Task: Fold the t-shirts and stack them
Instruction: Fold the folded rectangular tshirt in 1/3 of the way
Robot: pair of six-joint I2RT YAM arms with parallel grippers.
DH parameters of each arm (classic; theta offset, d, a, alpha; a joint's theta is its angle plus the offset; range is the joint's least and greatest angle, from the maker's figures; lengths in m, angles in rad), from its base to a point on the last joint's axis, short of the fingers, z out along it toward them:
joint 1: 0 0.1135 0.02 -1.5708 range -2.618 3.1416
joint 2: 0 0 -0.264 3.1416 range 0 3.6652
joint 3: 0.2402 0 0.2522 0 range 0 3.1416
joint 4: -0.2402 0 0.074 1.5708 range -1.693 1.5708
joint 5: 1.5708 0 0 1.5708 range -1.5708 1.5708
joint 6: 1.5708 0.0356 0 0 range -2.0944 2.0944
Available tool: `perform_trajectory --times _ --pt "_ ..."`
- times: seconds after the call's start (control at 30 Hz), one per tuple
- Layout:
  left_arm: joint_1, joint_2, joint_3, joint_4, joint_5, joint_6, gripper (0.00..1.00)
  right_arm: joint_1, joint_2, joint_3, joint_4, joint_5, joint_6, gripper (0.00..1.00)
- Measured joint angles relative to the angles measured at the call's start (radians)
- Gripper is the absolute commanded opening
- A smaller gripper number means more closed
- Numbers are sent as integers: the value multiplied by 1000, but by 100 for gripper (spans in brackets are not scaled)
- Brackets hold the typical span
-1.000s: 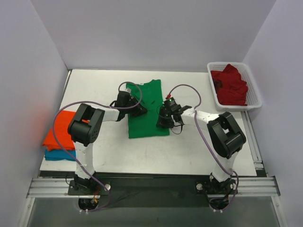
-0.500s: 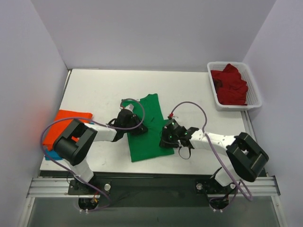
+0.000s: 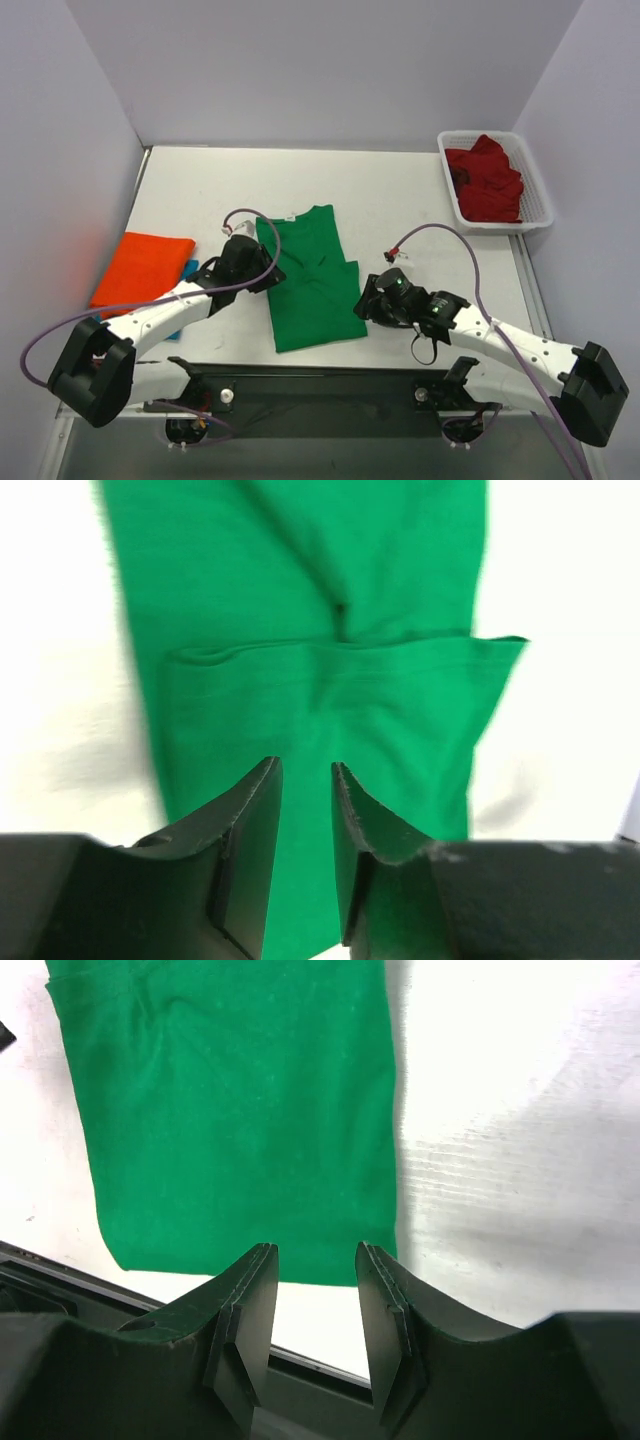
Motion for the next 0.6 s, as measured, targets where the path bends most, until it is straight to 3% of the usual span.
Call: perform_trajectory --times 0.13,0.6 --pt "5 2 0 -84 -77 13 48 0 -28 0 -41 18 -1 38" --pt "39 169 32 -104 -145 105 46 0 26 -1 -71 32 -6 38"
